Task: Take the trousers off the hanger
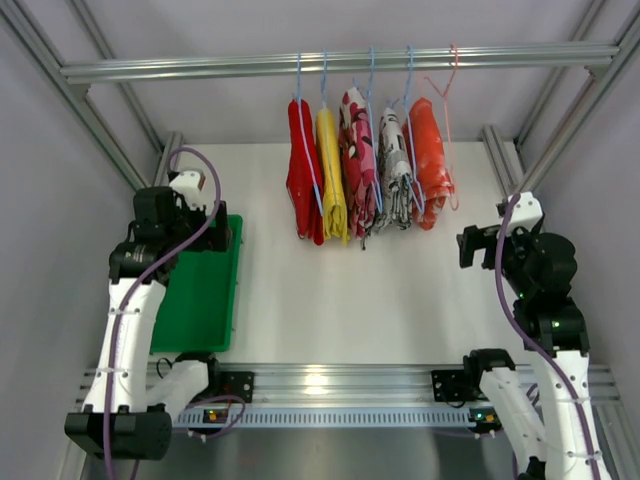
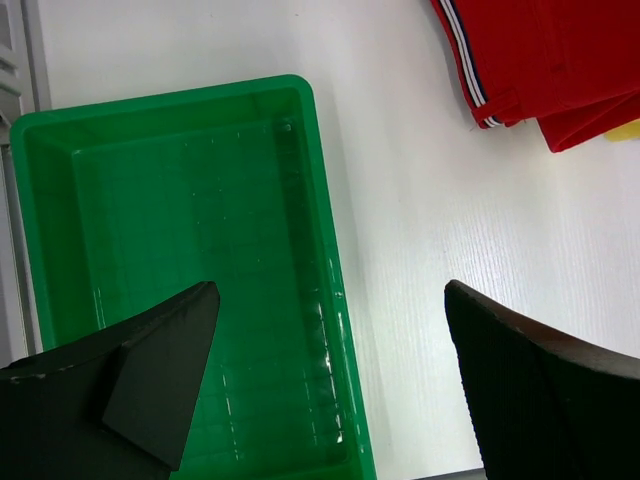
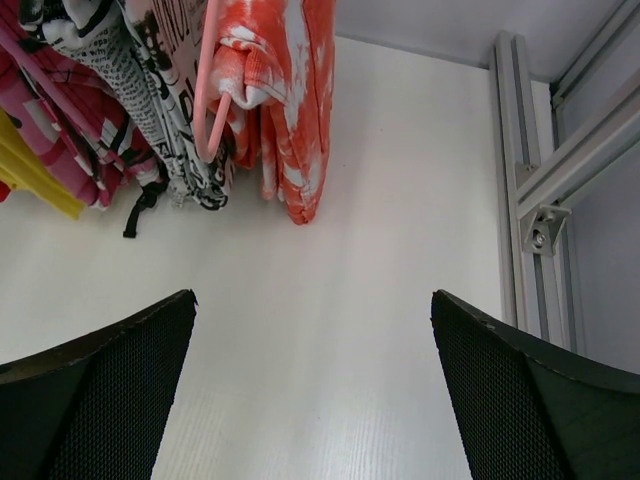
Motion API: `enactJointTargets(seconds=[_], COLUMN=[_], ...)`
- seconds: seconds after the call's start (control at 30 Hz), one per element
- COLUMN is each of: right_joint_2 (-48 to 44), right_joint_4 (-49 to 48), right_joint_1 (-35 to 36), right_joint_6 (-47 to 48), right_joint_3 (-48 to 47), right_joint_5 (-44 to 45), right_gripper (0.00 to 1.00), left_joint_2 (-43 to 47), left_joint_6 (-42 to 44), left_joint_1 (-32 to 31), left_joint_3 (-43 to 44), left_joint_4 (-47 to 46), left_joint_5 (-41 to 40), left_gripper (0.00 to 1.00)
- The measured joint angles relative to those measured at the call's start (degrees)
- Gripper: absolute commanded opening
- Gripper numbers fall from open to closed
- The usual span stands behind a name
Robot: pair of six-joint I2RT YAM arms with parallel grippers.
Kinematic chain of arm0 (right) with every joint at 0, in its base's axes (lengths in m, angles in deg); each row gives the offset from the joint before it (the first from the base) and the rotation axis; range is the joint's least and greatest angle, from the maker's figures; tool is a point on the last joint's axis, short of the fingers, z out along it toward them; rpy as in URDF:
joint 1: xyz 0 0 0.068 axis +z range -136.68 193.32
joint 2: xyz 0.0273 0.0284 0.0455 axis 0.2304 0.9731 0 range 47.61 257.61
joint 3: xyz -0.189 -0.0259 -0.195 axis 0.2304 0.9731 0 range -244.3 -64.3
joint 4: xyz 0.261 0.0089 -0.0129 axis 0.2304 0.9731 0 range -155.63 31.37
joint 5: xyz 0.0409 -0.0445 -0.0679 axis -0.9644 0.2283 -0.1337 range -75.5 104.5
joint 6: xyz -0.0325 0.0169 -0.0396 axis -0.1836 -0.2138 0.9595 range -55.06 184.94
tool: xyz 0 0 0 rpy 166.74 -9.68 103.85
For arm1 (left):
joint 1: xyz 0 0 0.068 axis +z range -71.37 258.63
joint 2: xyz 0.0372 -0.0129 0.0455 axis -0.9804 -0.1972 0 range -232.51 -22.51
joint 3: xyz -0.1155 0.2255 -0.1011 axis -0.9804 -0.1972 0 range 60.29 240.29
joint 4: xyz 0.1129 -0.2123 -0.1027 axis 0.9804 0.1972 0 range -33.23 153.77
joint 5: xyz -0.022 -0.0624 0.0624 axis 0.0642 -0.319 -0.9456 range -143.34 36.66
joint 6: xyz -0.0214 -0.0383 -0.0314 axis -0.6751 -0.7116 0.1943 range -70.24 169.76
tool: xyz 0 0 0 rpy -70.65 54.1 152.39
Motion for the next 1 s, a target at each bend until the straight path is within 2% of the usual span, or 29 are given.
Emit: enactJointTargets(seconds=[0.13, 0.23, 0.37, 0.47, 0.6, 0.67, 0.83, 1.0], right_joint_2=[-0.87, -0.94, -0.83, -0.22, 1.18, 1.68, 2.43, 2.58], right_joint_4=[0.02, 0.07, 0.31, 0.33, 0.31, 0.31, 0.2, 0.11], right_joint_1=[0.0, -1.2, -2.36, -2.6, -2.69, -2.69, -2.69, -2.69], right_joint_6=[-0.76, -1.44, -2.27, -2.71, -2.67, -2.45, -1.38, -0.66], right_joint_3=[0.7, 0.72, 1.09, 1.07, 0.98, 0.87, -0.26, -0.9], right_joint_5=[0.42, 0.44, 0.35, 0.22, 0.42, 0.52, 0.63, 0.85], right_gripper=[0.99, 1.0, 0.99, 1.0, 1.0, 0.99, 0.99, 1.0], left_joint_2=[0.24, -1.03, -2.51, -4.68, -12.52, -16.98, -24.15, -28.63], left_joint_6=[-0.83, -3.78, -13.33, -22.93, -31.41, -35.58, -45.75, -52.22], left_joint_1=[0.07, 0.07, 0.04, -1.46, -7.89, -10.34, -12.31, -15.04], left_joint_3=[0.07, 0.83, 1.01, 1.25, 5.95, 8.2, 8.74, 10.64], left_joint_4=[-0.02, -1.14, -10.91, -22.58, -33.27, -38.34, -52.04, -61.37], left_joint_5=[3.78, 11.21, 23.65, 30.34, 32.87, 33.77, 35.06, 36.33], left_gripper=[0.99, 0.99, 0.99, 0.99, 0.97, 0.93, 0.88, 0.82])
